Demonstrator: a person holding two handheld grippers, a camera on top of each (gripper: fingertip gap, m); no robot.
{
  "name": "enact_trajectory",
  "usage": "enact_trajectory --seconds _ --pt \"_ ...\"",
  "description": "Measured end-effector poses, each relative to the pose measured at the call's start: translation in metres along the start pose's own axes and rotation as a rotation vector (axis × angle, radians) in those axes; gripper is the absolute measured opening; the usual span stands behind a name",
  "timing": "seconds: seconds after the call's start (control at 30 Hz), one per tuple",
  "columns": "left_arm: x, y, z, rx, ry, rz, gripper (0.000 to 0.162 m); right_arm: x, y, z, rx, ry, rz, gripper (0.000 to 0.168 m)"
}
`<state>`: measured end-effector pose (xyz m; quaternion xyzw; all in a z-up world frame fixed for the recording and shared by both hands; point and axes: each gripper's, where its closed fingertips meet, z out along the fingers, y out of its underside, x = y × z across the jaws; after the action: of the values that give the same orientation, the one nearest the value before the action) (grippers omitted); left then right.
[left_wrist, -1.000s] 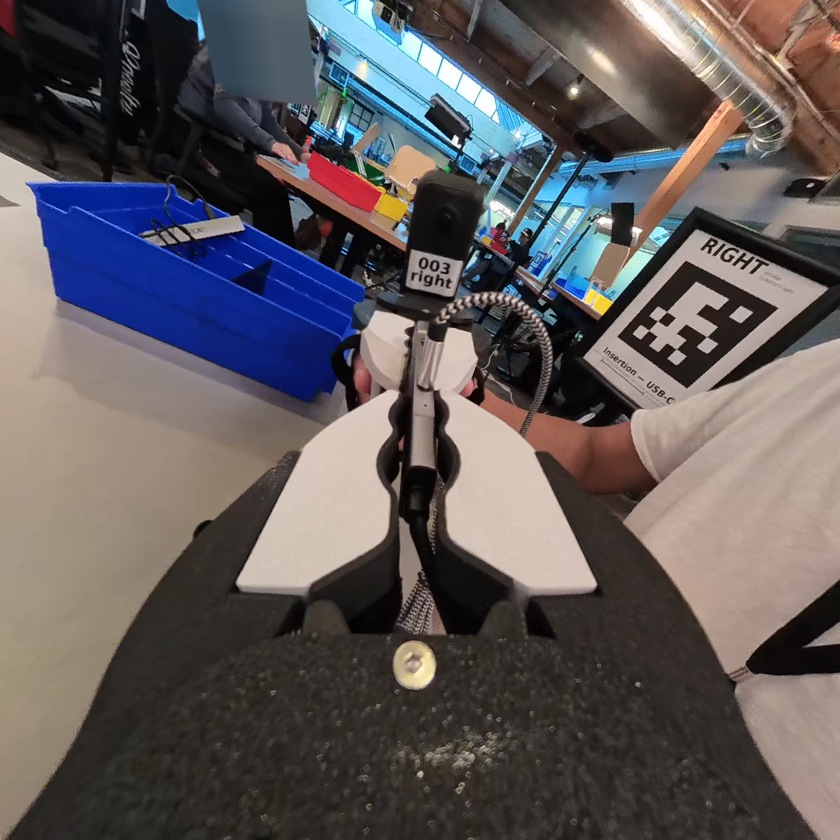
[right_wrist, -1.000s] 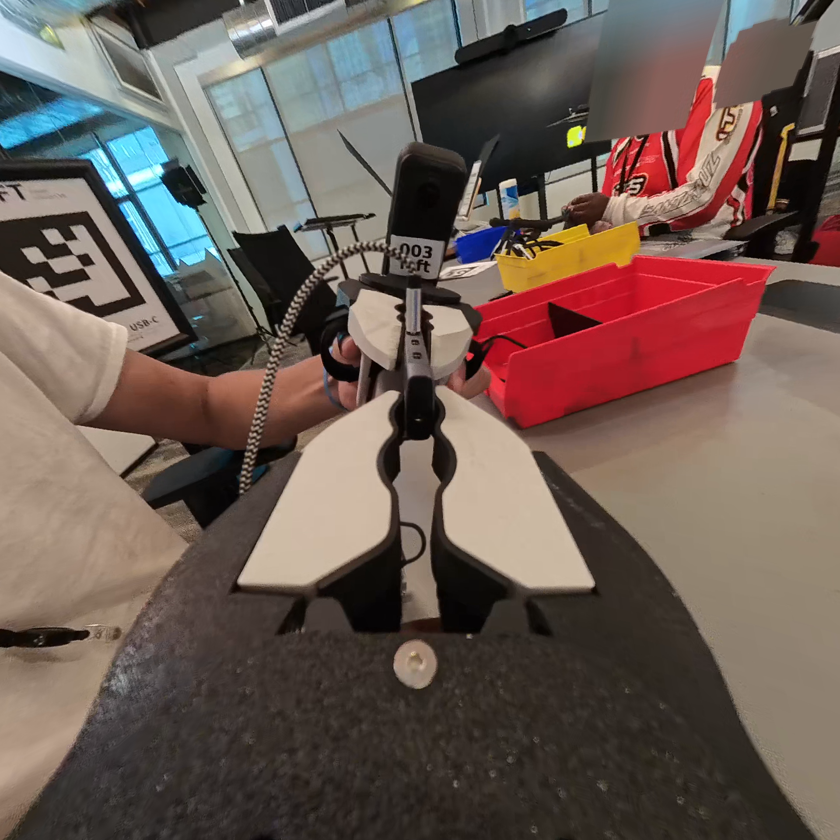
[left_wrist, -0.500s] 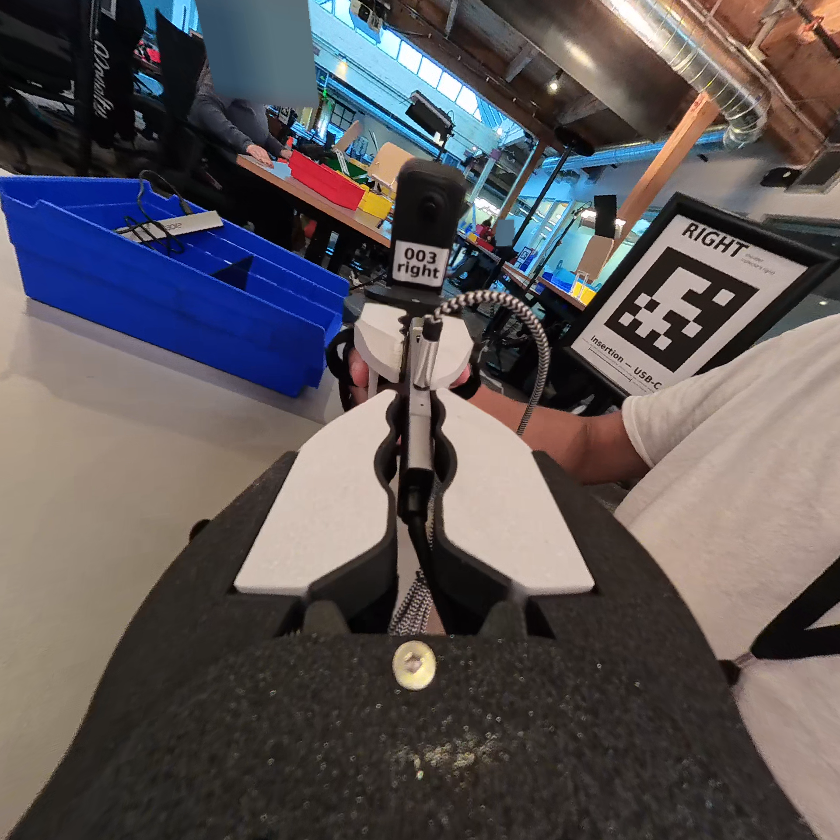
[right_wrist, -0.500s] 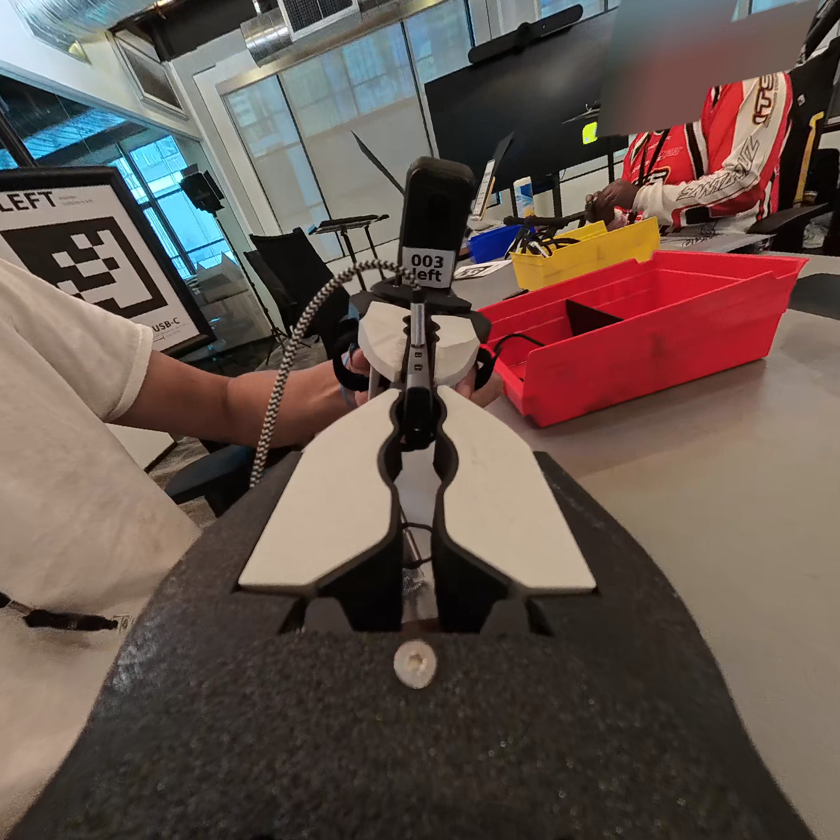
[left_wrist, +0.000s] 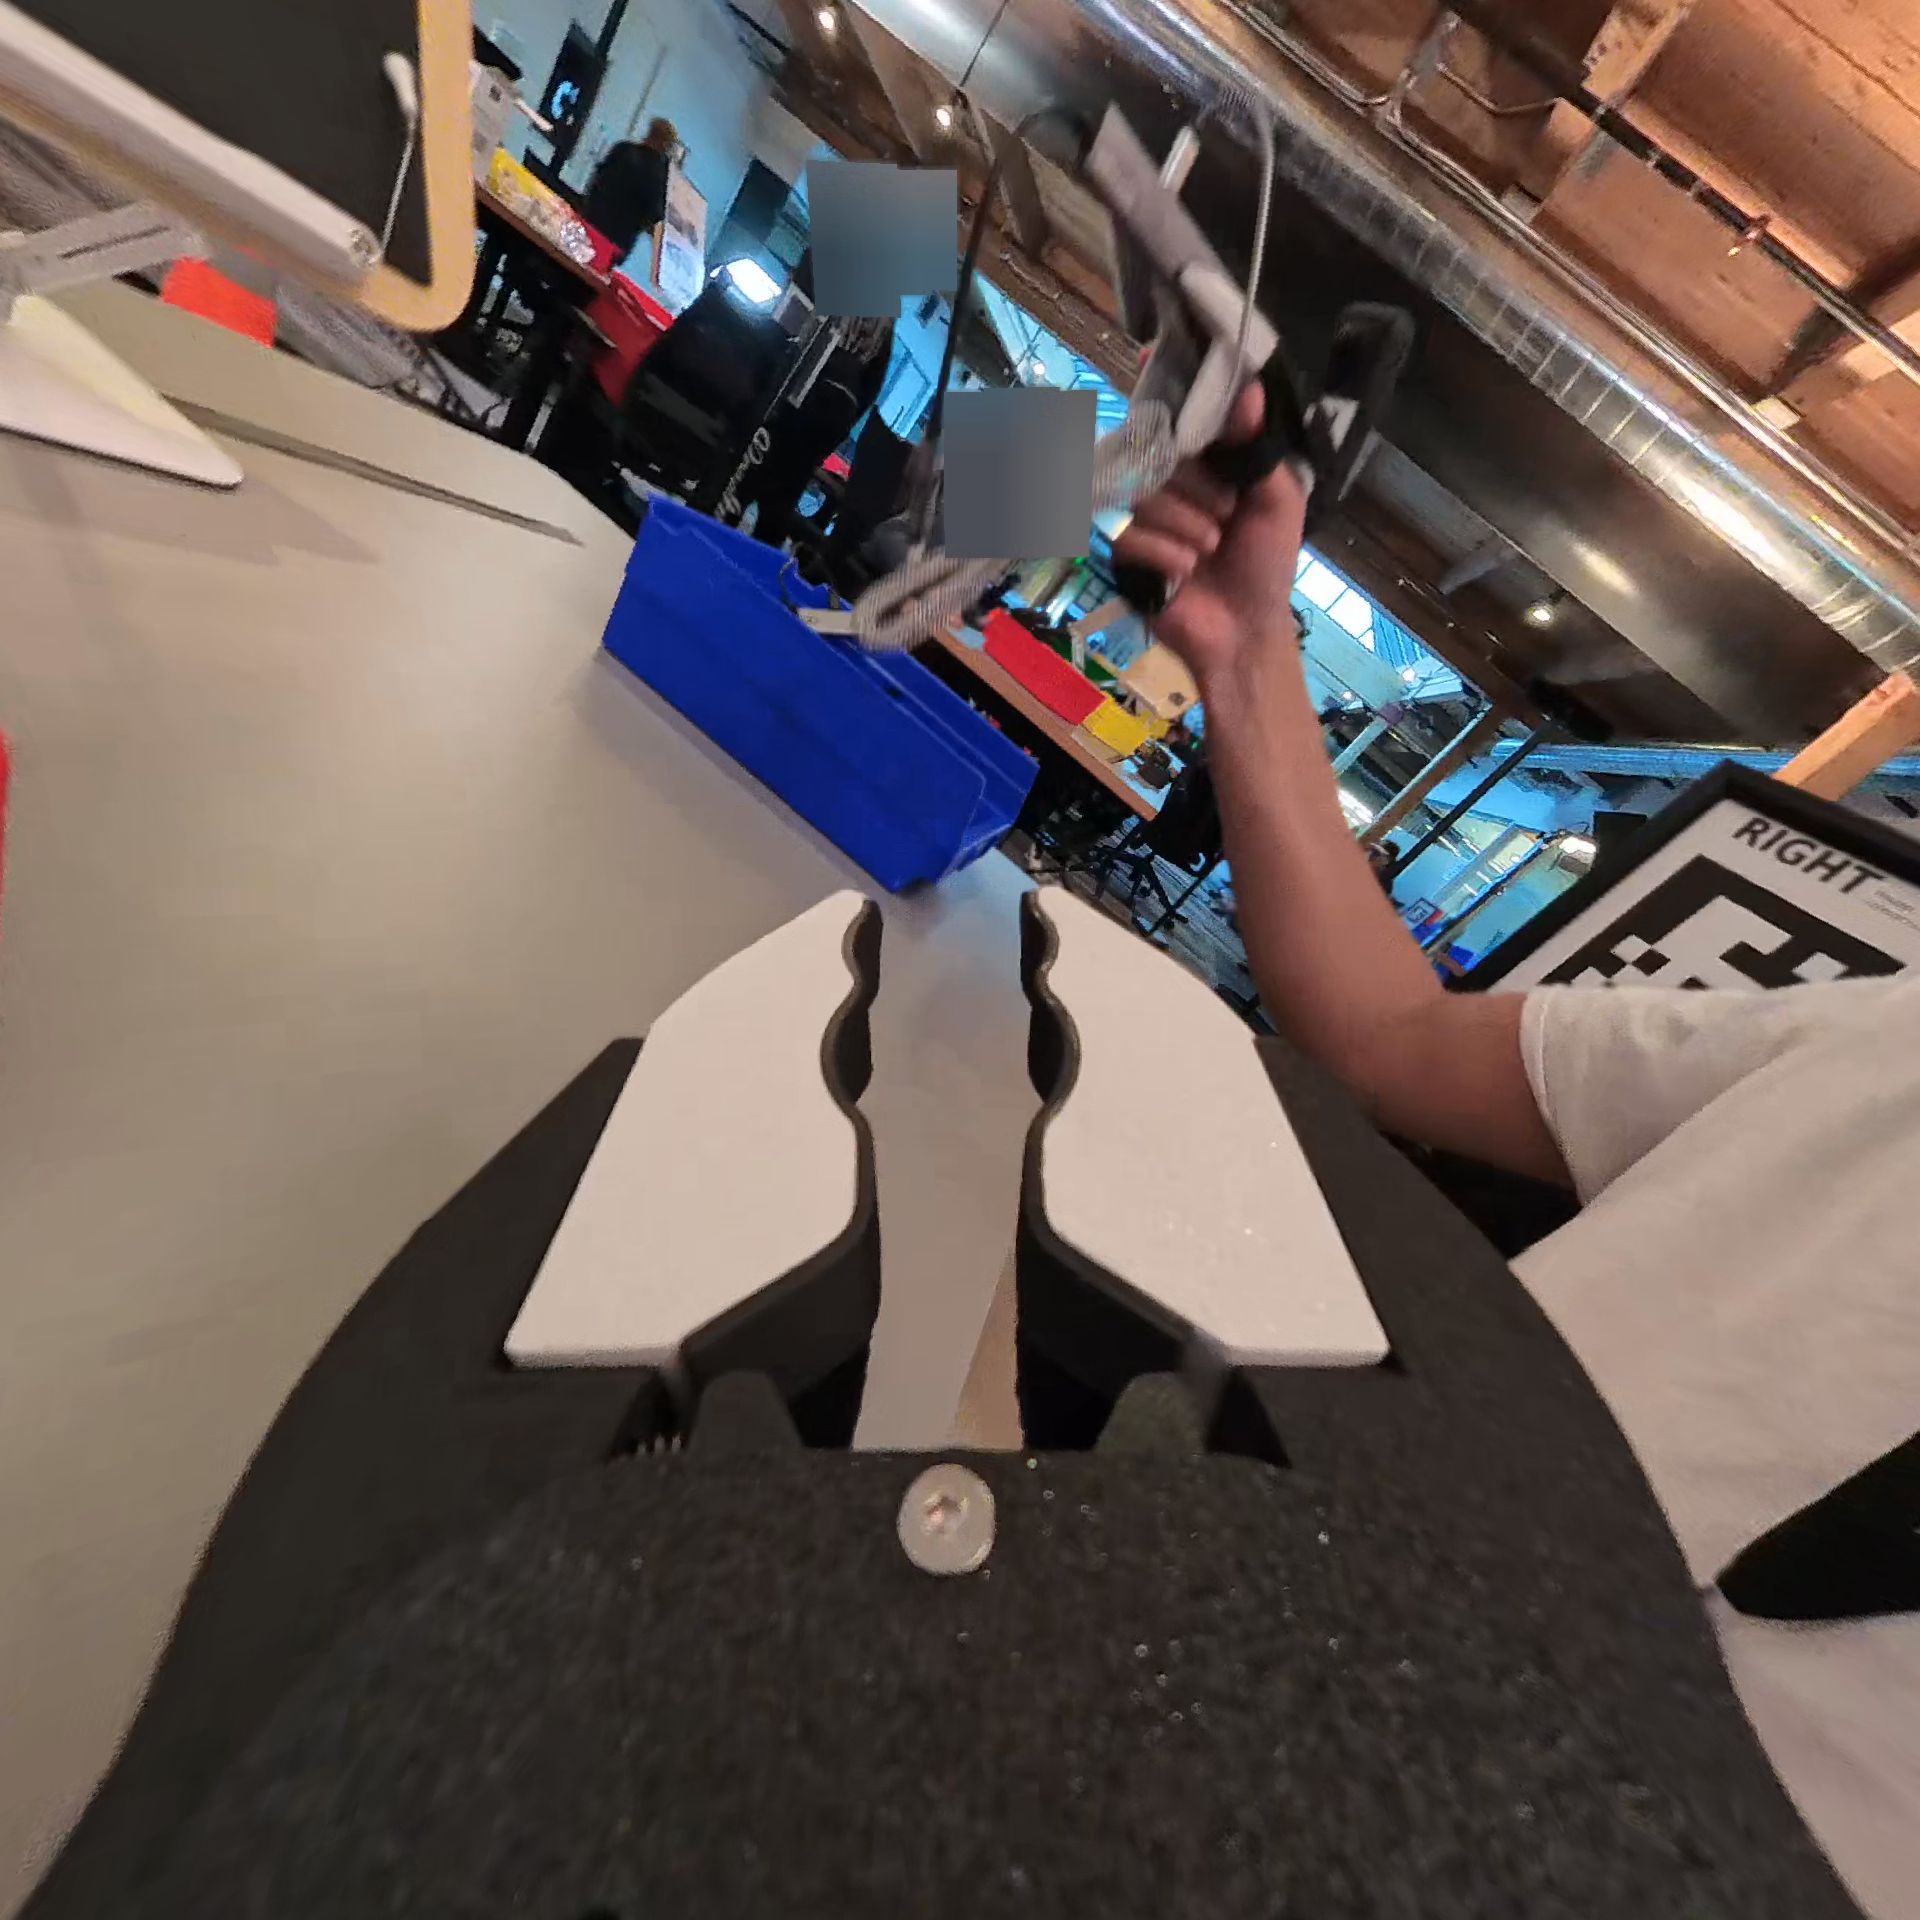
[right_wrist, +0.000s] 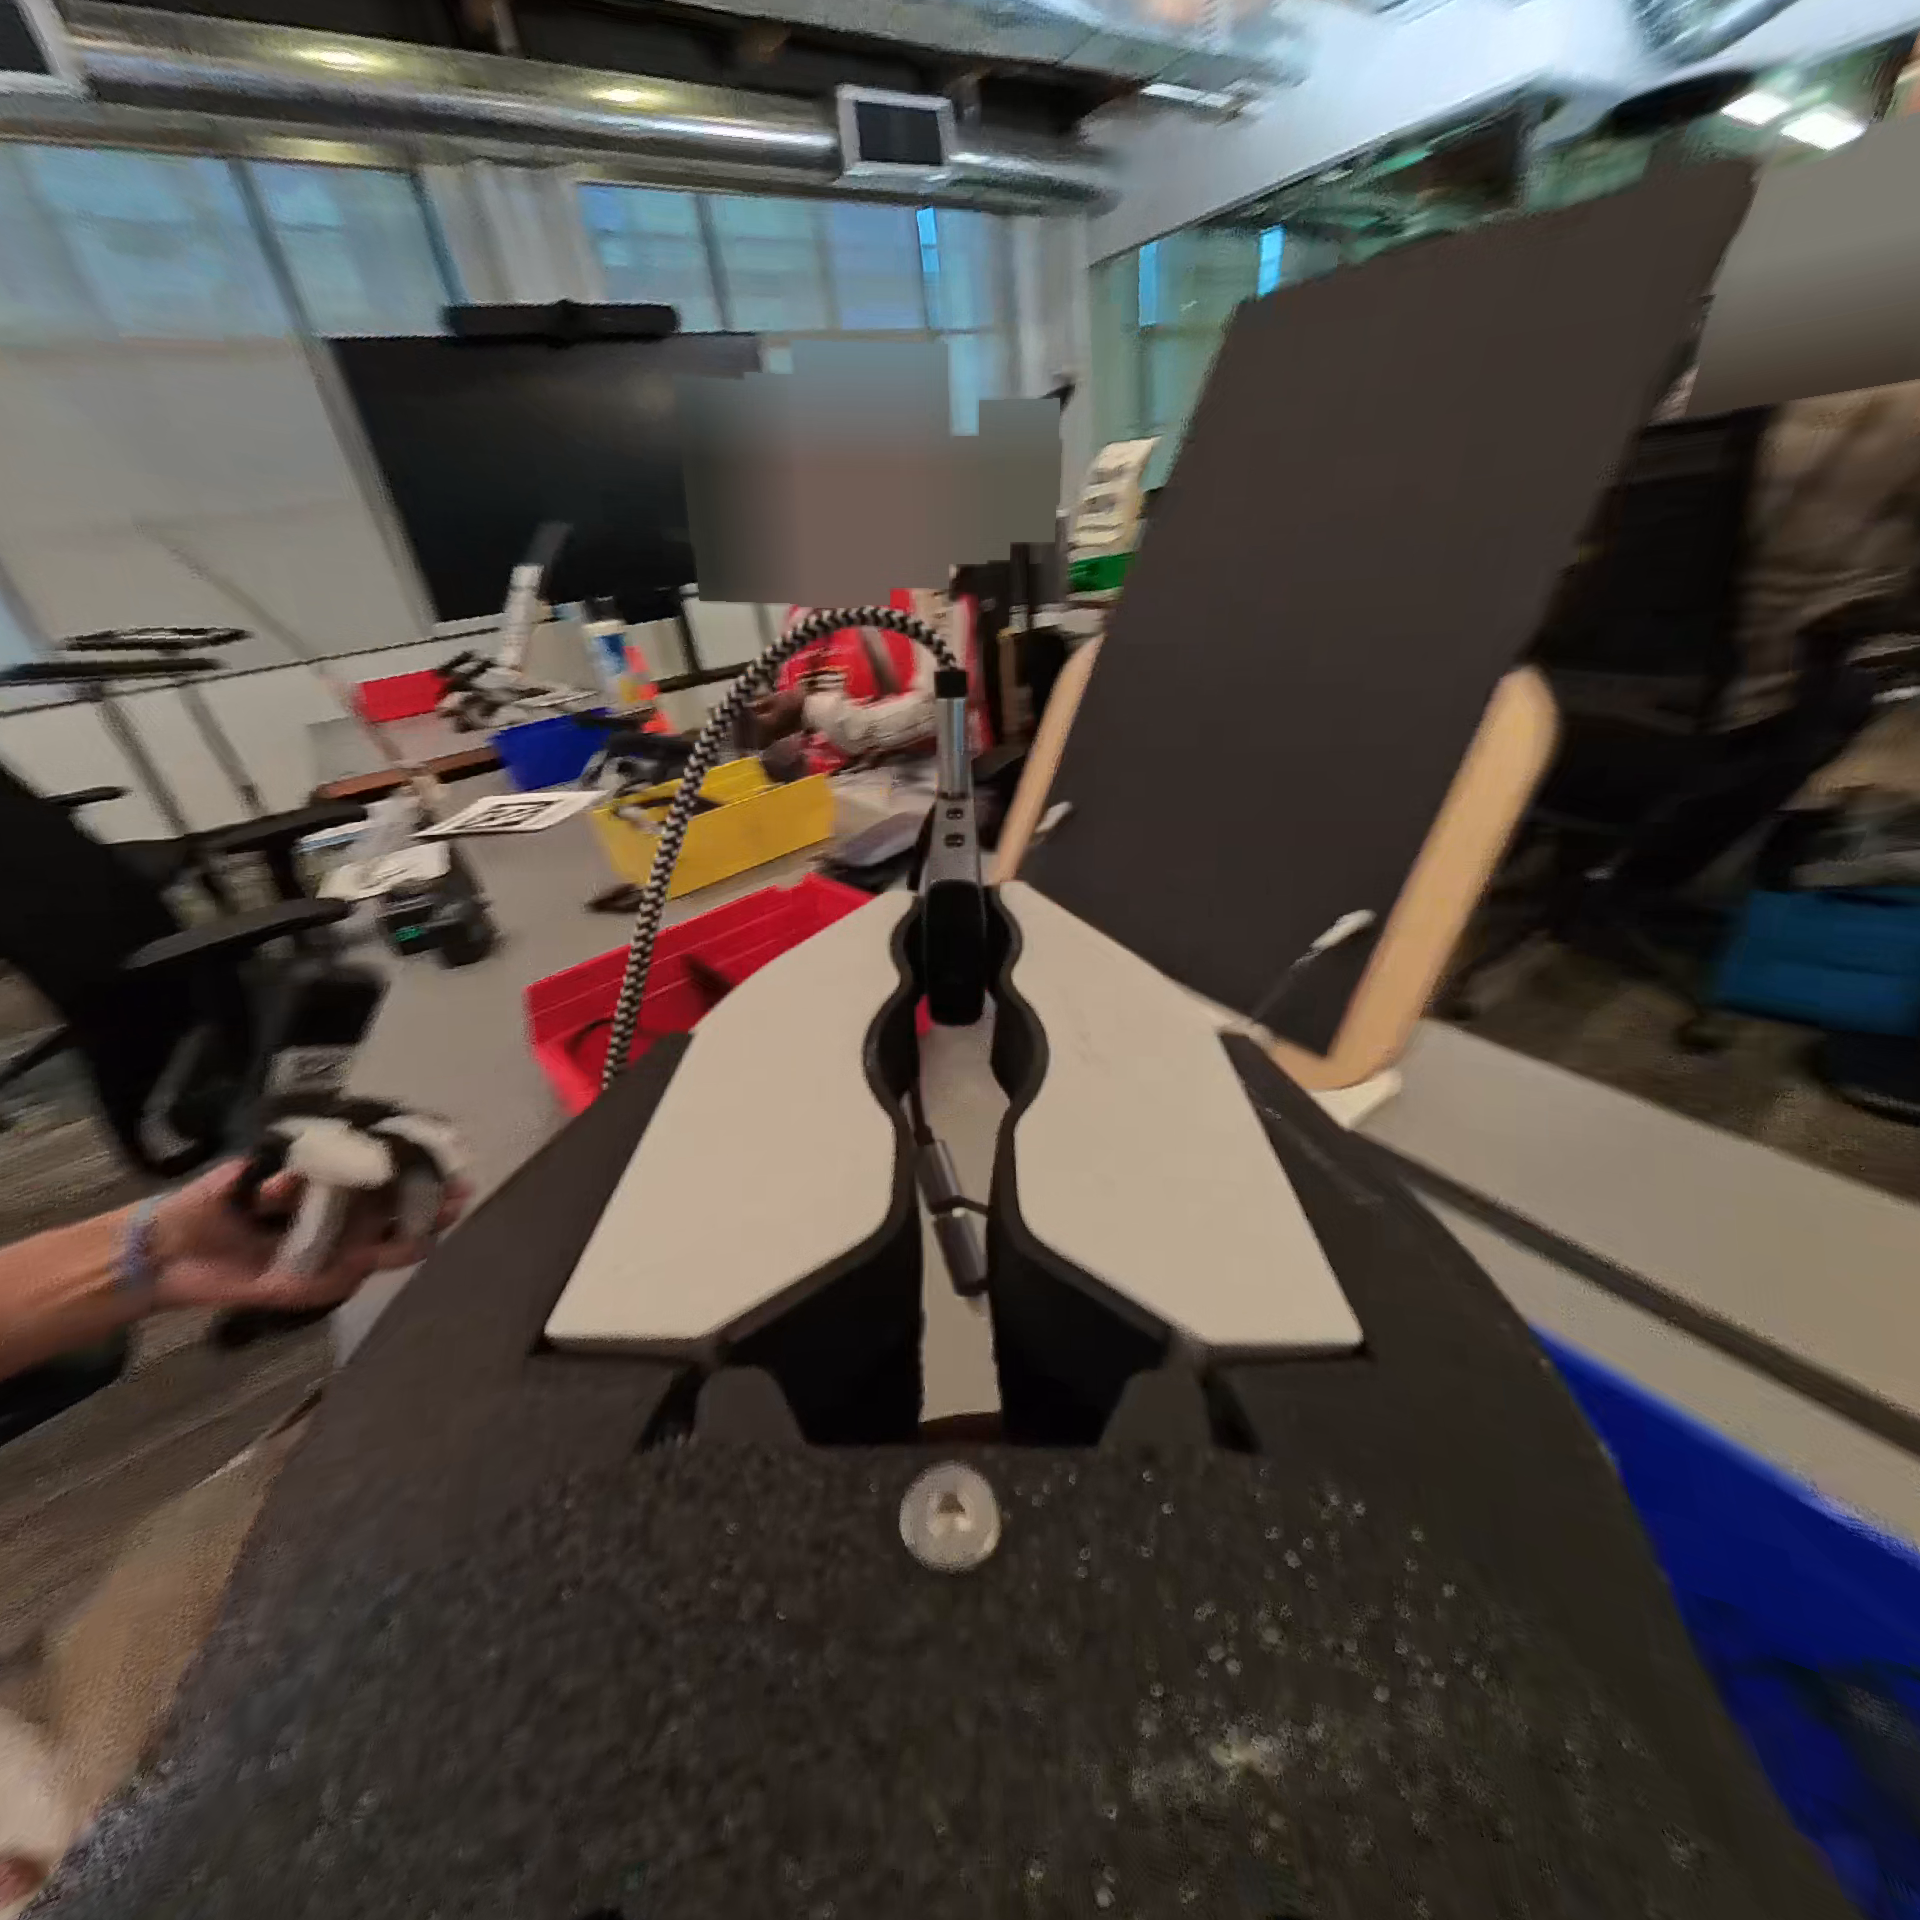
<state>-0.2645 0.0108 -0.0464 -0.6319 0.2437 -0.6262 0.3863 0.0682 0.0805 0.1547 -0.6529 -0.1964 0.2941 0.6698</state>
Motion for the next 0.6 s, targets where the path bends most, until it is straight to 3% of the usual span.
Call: enact_trajectory --seconds 0.13,0.23,0.3,0.4,0.5,0.6 --pt "-0.001 0.017 -0.012 -0.032 -0.074 0.057 0.022 0.055 -0.052 -0.011 -0.025 0.177 -0.108 0.009" --pt "0.002 0.026 -0.010 -0.062 -0.091 0.100 0.021 0.106 -0.052 -0.018 -0.075 0.305 -0.113 0.009" --pt "0.007 0.032 -0.007 -0.080 -0.082 0.111 0.021 0.141 -0.025 -0.025 -0.131 0.385 -0.070 0.009" --pt "0.014 0.044 -0.002 -0.134 -0.064 0.145 0.021 0.178 0.045 -0.038 -0.280 0.460 -0.006 0.009" --pt "0.016 0.054 0.001 -0.182 -0.070 0.207 0.021 0.205 0.118 -0.058 -0.467 0.530 0.044 0.009" --pt "0.016 0.059 0.005 -0.209 -0.063 0.214 0.021 0.215 0.166 -0.069 -0.612 0.511 0.165 0.010"
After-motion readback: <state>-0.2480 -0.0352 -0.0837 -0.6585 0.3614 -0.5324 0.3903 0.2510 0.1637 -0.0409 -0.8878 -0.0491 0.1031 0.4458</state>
